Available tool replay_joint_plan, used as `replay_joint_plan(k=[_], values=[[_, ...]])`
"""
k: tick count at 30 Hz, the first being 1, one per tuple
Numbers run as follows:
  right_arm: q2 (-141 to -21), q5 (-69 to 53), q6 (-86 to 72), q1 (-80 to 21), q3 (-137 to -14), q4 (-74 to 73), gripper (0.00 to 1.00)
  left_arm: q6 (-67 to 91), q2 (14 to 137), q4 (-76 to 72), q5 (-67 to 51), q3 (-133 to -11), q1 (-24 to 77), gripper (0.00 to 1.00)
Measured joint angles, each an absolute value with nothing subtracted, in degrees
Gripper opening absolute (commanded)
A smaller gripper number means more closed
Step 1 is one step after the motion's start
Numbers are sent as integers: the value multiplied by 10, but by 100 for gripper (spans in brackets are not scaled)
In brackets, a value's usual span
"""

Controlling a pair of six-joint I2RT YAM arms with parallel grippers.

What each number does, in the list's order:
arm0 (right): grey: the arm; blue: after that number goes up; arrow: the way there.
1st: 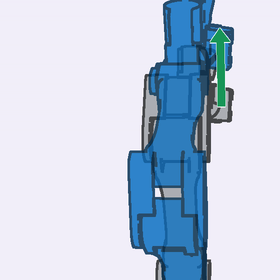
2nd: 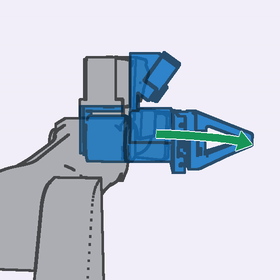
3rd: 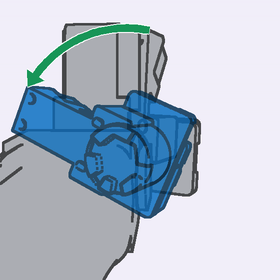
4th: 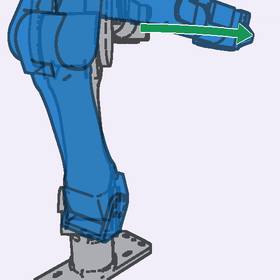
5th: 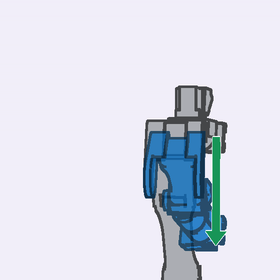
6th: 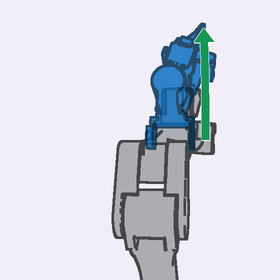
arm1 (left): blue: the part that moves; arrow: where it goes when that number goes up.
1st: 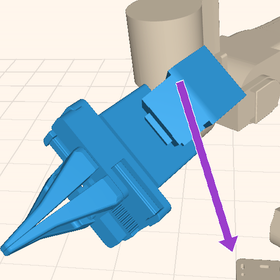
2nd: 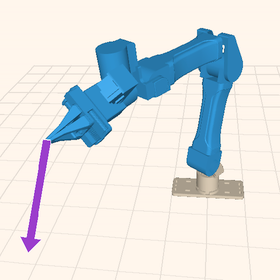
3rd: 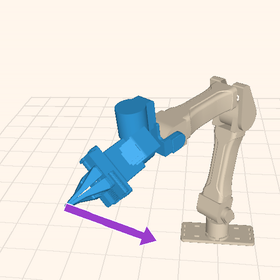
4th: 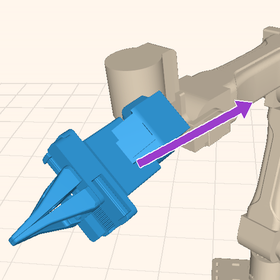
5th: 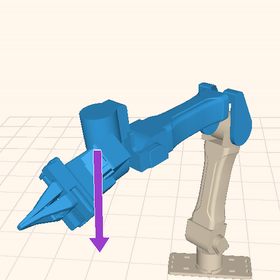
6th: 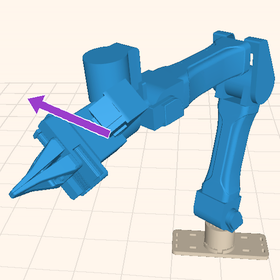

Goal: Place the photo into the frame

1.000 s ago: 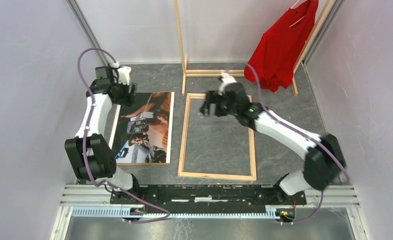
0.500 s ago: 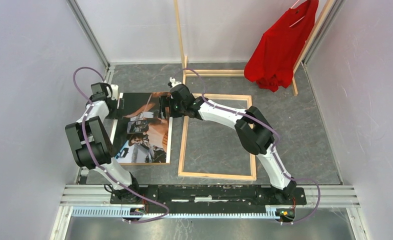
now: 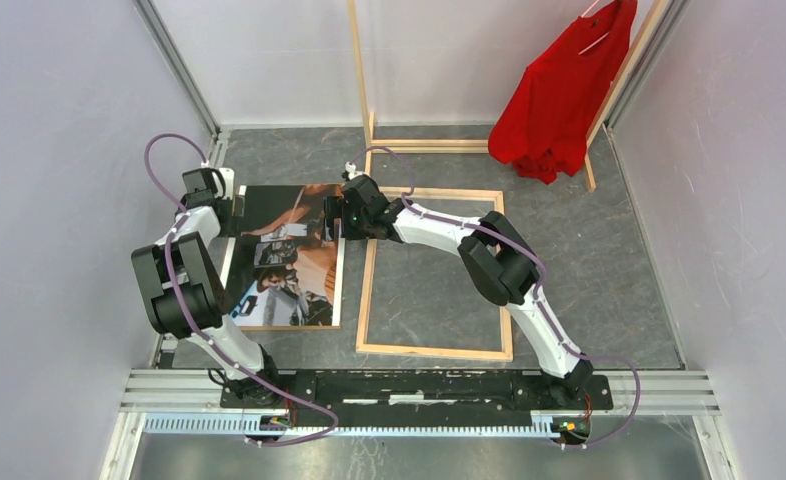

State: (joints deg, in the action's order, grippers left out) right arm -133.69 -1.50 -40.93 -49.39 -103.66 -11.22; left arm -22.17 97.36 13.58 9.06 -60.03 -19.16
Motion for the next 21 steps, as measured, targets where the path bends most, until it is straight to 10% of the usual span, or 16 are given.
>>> replay_joint_plan(k=[21], values=[[-1355,-19,-483,-492,-1016,-7,93,-235,1007,110,39,-583,-196,80]])
